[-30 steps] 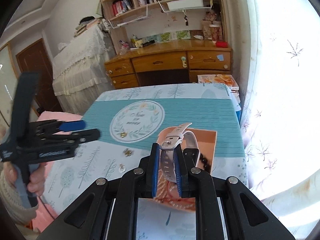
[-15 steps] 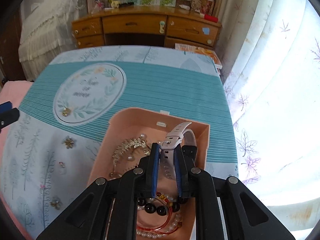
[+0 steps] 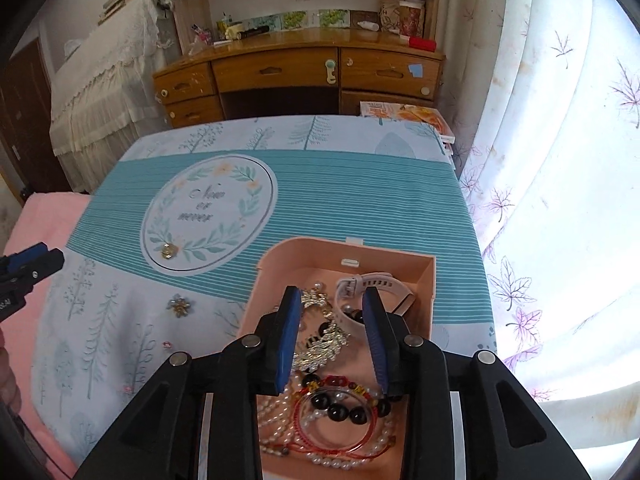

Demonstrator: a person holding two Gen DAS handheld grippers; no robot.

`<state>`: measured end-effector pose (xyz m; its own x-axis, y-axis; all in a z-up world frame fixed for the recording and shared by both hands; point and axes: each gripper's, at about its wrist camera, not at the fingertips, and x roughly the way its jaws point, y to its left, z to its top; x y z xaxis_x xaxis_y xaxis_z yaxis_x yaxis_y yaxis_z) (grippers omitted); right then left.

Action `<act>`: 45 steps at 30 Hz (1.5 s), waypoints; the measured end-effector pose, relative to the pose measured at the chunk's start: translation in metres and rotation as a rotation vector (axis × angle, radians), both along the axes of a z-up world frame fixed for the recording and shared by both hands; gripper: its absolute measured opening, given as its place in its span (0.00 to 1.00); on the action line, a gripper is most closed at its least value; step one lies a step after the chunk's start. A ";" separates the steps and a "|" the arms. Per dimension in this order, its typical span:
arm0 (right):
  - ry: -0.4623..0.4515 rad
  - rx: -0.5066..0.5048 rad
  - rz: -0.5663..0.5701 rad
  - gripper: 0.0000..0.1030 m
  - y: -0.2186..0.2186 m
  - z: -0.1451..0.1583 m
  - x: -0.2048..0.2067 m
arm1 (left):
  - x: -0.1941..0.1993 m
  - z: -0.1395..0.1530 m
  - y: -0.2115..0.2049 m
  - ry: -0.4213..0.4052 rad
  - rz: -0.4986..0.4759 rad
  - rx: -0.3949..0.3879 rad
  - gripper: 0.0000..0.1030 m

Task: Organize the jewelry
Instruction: 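Move the right gripper to the pink-stone ring and grasp it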

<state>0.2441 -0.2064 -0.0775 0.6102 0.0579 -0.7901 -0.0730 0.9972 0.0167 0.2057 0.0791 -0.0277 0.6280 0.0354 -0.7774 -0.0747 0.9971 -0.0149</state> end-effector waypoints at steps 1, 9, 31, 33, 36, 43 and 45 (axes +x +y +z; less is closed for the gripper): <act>-0.008 0.011 0.003 0.31 0.001 0.004 -0.005 | -0.004 0.003 0.001 -0.007 0.004 0.007 0.53; -0.086 0.059 0.044 0.31 0.014 0.043 -0.057 | -0.043 0.020 0.005 -0.048 0.015 0.027 0.53; -0.008 0.114 0.276 0.31 0.112 0.052 -0.100 | -0.080 0.016 0.023 -0.015 -0.012 0.080 0.53; 0.049 0.143 0.282 0.31 0.115 0.038 -0.086 | -0.076 0.003 0.021 0.016 -0.029 0.074 0.53; 0.121 0.171 0.306 0.31 0.120 0.018 -0.062 | -0.070 -0.017 0.015 0.068 -0.057 0.048 0.53; 0.224 0.184 0.357 0.28 0.135 -0.022 -0.022 | -0.059 -0.057 -0.004 0.159 -0.098 0.017 0.53; 0.249 0.171 0.359 0.26 0.140 -0.032 -0.012 | -0.059 -0.063 -0.008 0.169 -0.110 0.009 0.53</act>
